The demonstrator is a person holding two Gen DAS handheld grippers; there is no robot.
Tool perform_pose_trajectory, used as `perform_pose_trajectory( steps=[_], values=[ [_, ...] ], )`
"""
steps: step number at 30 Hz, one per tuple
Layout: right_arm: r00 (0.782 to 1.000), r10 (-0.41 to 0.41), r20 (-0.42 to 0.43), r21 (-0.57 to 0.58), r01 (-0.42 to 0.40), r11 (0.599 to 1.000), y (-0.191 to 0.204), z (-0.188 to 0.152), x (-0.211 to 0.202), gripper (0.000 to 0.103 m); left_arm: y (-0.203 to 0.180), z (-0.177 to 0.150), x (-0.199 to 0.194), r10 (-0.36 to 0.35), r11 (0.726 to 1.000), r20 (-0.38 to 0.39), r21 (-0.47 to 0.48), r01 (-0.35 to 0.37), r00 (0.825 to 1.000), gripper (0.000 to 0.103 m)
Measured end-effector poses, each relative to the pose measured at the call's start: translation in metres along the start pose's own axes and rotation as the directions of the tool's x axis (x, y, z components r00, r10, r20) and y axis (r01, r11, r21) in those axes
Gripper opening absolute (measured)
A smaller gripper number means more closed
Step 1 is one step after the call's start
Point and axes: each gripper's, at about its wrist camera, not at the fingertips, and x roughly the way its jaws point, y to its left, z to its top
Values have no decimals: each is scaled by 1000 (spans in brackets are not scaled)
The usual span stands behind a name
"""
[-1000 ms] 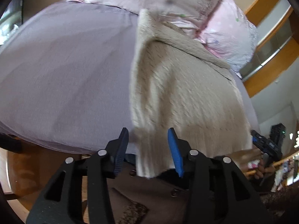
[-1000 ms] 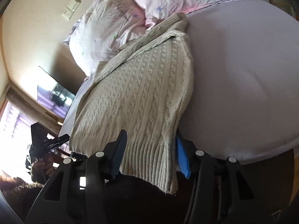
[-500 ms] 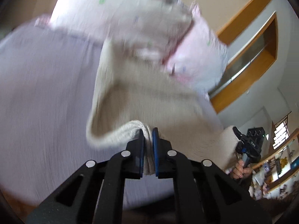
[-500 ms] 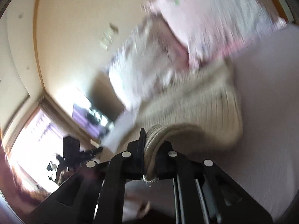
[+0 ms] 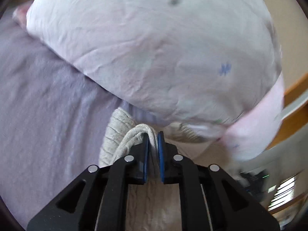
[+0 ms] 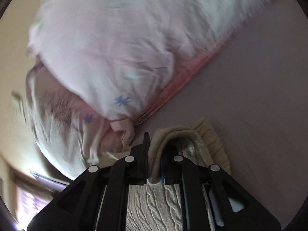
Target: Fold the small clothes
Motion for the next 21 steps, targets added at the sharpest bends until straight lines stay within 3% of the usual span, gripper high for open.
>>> perform_pose_trajectory(
  steps=[1, 2, 3, 4, 6, 8, 15, 19, 21],
  values=[
    [1000, 24, 4, 5, -24, 1000, 0, 2, -3, 20, 2, 1, -5, -27, 1000, 10, -11, 27, 1000, 17],
    [999, 44, 13, -3, -44, 999, 2, 3, -8, 38, 3, 3, -15, -38, 999, 34, -14, 39, 999, 29],
    [997, 60, 46, -21, -59, 998, 6, 4, -19, 73, 3, 3, -25, -34, 999, 56, -10, 35, 998, 45],
    [992, 66, 106, -30, -63, 998, 8, 3, -33, 102, 3, 2, -35, -33, 999, 67, -3, 33, 997, 51],
    [961, 105, 254, -58, -93, 994, 9, -4, -65, 102, 2, -3, -50, -33, 999, 61, 23, 32, 998, 57],
    [944, 147, 295, -101, -122, 987, 10, -10, -89, 102, 3, -12, -59, -17, 999, 30, 45, 15, 999, 64],
    [949, 141, 283, -117, -112, 987, -15, -30, -97, 102, 12, -49, -46, 87, 994, -104, 69, -80, 991, 71],
    [951, 134, 278, -130, -101, 986, -10, -35, -91, 102, 8, -59, -38, 112, 990, -107, 100, -102, 988, 70],
    [953, 128, 276, -143, -91, 985, -9, -36, -88, 102, 4, -64, -33, 111, 991, -114, 88, -101, 987, 56]
  ],
)
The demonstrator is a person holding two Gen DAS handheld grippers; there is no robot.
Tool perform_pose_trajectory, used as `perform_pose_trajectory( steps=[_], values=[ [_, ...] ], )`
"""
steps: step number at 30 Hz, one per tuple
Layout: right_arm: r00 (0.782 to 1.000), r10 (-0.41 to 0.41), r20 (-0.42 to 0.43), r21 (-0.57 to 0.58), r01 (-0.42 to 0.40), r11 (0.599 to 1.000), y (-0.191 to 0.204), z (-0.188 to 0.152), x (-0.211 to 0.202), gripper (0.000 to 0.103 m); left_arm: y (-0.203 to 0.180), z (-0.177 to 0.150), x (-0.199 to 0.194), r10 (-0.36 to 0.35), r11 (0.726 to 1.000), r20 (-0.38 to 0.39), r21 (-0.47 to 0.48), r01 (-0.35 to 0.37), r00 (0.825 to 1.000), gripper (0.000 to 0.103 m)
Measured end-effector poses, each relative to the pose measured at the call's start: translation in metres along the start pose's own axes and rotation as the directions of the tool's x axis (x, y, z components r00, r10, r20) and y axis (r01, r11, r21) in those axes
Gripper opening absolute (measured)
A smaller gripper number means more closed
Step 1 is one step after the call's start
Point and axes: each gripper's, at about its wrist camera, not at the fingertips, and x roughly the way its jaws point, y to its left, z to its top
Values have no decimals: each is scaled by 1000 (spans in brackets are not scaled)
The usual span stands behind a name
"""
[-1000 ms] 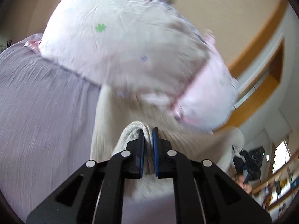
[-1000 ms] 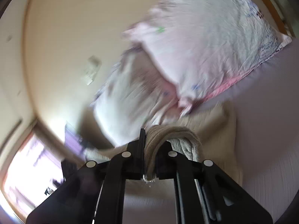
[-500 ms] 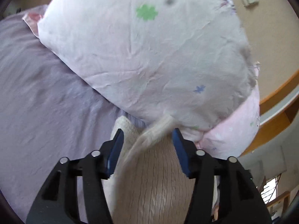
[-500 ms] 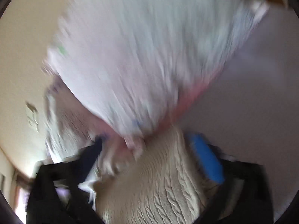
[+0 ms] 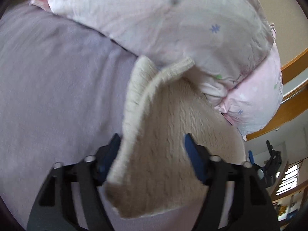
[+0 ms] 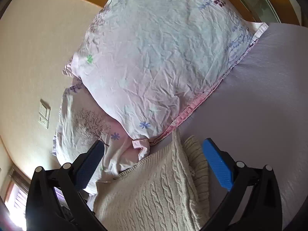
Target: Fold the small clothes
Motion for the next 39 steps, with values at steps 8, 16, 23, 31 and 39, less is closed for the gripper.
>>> perform_pose_trajectory(
  steps=[8, 16, 23, 31, 39],
  values=[
    [999, 16, -46, 30, -15, 999, -11, 4, 1, 102, 8, -3, -2, -296, 930, 23, -222, 294, 955, 17],
    [1000, 16, 21, -13, -16, 1000, -9, 16, -19, 102, -150, -12, 12, -568, 823, -28, -7, 569, 822, 17],
    [996, -83, 19, -67, 84, 994, -17, 29, -29, 102, -282, -79, 106, -569, 758, -365, 115, 642, 737, 23],
    [984, -121, -127, -221, 91, 971, 4, 20, -21, 102, -196, -54, 52, -388, 893, -158, 179, 413, 908, 47],
    [903, -186, -387, -149, 138, 979, -28, 0, 31, 100, -163, -68, 87, -176, 952, -230, 209, 225, 957, 69]
  ],
)
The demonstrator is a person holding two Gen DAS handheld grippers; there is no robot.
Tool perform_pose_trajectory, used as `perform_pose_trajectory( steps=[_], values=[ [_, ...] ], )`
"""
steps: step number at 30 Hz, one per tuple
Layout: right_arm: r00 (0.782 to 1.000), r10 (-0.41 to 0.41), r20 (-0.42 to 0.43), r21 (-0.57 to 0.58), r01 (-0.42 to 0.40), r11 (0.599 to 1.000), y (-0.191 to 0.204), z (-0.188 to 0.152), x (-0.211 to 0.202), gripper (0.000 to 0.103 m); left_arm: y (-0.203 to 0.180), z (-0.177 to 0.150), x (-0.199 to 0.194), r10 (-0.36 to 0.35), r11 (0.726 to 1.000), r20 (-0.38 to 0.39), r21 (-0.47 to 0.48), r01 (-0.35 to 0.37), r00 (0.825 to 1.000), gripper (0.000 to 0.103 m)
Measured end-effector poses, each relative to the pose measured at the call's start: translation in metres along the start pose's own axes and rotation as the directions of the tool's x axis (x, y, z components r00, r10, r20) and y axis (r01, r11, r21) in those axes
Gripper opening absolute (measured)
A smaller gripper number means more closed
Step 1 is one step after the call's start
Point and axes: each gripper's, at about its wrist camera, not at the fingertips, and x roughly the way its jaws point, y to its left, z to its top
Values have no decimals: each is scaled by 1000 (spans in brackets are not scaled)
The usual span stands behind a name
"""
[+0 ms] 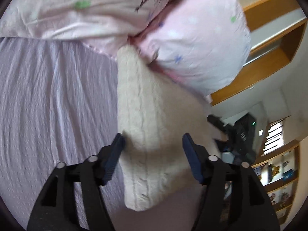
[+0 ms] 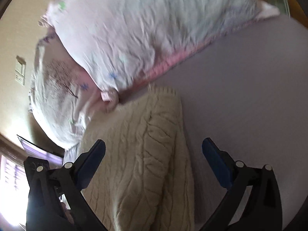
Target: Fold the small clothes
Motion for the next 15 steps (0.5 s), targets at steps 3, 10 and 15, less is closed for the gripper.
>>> perform_pose_trajectory(
  steps=[3, 10, 15],
  values=[
    [1000, 25, -15, 5, -25, 1000, -3, -1, 7, 82, 1, -2, 12, 19, 1000, -10, 6, -19, 1000, 79],
    [982, 186, -18, 43, -185, 982, -8, -8, 7, 41, 0, -2, 22, -40, 999, -33, 32, 41, 999, 47],
    [949, 303, -87, -55, -308, 950, 41, -37, 6, 37, 11, -25, -58, -28, 989, 28, 145, 23, 999, 41]
  ],
)
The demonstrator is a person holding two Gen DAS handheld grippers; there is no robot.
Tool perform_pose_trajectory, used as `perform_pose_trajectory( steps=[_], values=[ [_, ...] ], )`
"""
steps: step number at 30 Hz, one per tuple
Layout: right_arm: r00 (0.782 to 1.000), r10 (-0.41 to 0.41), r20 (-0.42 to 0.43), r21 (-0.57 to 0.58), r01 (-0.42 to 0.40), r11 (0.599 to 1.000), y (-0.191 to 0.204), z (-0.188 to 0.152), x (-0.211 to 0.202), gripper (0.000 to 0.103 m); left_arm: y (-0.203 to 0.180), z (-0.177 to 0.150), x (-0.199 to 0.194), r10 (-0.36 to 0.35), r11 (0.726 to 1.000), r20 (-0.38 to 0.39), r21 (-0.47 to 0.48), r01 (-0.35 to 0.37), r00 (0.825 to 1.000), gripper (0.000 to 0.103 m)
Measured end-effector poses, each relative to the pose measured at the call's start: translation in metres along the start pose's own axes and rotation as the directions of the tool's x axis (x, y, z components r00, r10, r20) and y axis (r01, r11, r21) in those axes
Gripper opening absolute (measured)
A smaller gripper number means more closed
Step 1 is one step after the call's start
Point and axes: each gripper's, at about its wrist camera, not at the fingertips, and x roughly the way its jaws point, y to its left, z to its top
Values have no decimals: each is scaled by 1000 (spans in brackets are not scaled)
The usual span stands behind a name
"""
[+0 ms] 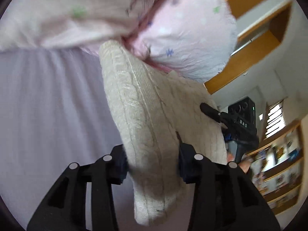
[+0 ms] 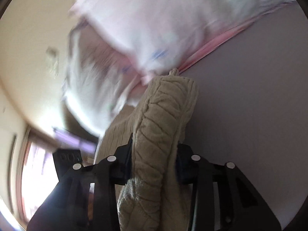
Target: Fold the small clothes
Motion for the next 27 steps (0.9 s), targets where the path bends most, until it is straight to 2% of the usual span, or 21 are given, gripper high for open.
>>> perform_pose_trajectory(
  steps=[2, 3, 5, 6, 8, 9, 10, 12, 13, 14, 15, 17, 18, 21, 24, 26, 27],
  values=[
    [998, 0, -57, -58, -4, 998, 21, -16, 19, 37, 9, -14, -31, 23, 1000, 33, 7, -23, 999, 42],
    [996, 0, -93, -88, -9, 996, 32, -24, 33, 37, 18, -24, -47, 64, 998, 48, 0, -64, 997, 44],
    [988, -53, -144, -147, 32, 989, 46, -35, 55, 42, 33, -37, -60, 139, 990, 52, -16, -139, 989, 48],
    [982, -116, -150, -183, 88, 979, 51, -38, 62, 49, 43, -46, -67, 164, 986, 52, -43, -162, 985, 50],
    [982, -161, -96, -180, 142, 973, 54, -37, 51, 59, 53, -57, -83, 159, 985, 91, -78, -152, 983, 52],
    [986, -163, -23, -162, 158, 974, 56, -34, 36, 64, 51, -61, -93, 169, 984, 124, -74, -161, 978, 53],
    [989, -145, 32, -144, 148, 978, 57, -32, 23, 64, 46, -64, -104, 187, 982, 174, -51, -181, 967, 54],
    [989, -140, 37, -133, 144, 981, 60, -28, 18, 64, 37, -66, -115, 180, 984, 222, -23, -179, 958, 59],
    [989, -148, 23, -130, 150, 980, 61, -28, 23, 56, 33, -66, -121, 160, 986, 241, -5, -164, 957, 59],
    [986, -169, -9, -138, 166, 977, 63, -28, 33, 40, 24, -66, -118, 142, 988, 250, 15, -151, 958, 60],
    [982, -185, -23, -150, 180, 972, 64, -29, 41, 13, 15, -66, -116, 126, 988, 256, 51, -144, 958, 62],
    [972, -235, -4, -172, 231, 958, 68, -26, 54, 12, -4, -64, -103, 143, 977, 250, 119, -177, 958, 64],
    [967, -252, 31, -175, 254, 951, 70, -20, 55, 11, -9, -64, -95, 152, 972, 235, 143, -188, 960, 64],
    [949, -298, 99, -122, 309, 943, 60, 2, 58, 11, -19, -63, -70, 157, 963, 202, 185, -195, 967, 63],
    [932, -361, 39, -117, 363, 924, 45, 2, 72, 12, -22, -65, -66, 172, 953, 204, 213, -215, 964, 63],
    [926, -370, 75, -153, 377, 913, 54, -4, 60, 13, -21, -67, -71, 164, 956, 210, 206, -207, 964, 64],
    [924, -362, 120, -161, 378, 912, 64, -10, 43, 19, -22, -69, -77, 154, 960, 222, 195, -199, 963, 65]
  ],
)
